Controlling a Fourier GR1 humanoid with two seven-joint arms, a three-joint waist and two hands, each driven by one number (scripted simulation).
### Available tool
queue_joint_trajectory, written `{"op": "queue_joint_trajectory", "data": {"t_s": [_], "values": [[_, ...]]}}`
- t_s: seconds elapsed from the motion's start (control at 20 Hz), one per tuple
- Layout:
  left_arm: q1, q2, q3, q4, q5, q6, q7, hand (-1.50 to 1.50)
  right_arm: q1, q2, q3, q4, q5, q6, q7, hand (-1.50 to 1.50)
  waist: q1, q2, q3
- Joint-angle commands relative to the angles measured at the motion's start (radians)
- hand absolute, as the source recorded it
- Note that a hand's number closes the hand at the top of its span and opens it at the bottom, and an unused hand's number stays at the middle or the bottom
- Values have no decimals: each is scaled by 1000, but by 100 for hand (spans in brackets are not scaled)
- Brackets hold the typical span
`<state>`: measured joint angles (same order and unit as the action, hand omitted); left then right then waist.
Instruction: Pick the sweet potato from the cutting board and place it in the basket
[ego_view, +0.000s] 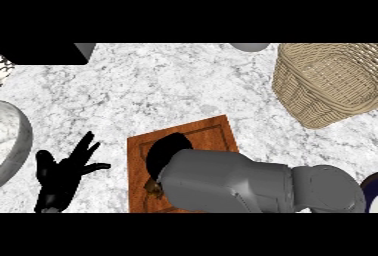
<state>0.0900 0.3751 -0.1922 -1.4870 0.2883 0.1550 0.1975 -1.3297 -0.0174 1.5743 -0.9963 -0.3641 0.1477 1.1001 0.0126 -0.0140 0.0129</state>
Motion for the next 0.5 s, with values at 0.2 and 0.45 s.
{"op": "queue_joint_trajectory", "data": {"t_s": [0.2, 0.45], "values": [[31, -17, 5, 84, -18, 34, 48, 0, 87, -144, 63, -224, 164, -104, -59, 150, -55, 3, -11], [108, 9, 34, 20, 5, 39, 50, 0, 124, -341, 42, -448, 324, -331, -302, 150, -109, -14, -3]]}}
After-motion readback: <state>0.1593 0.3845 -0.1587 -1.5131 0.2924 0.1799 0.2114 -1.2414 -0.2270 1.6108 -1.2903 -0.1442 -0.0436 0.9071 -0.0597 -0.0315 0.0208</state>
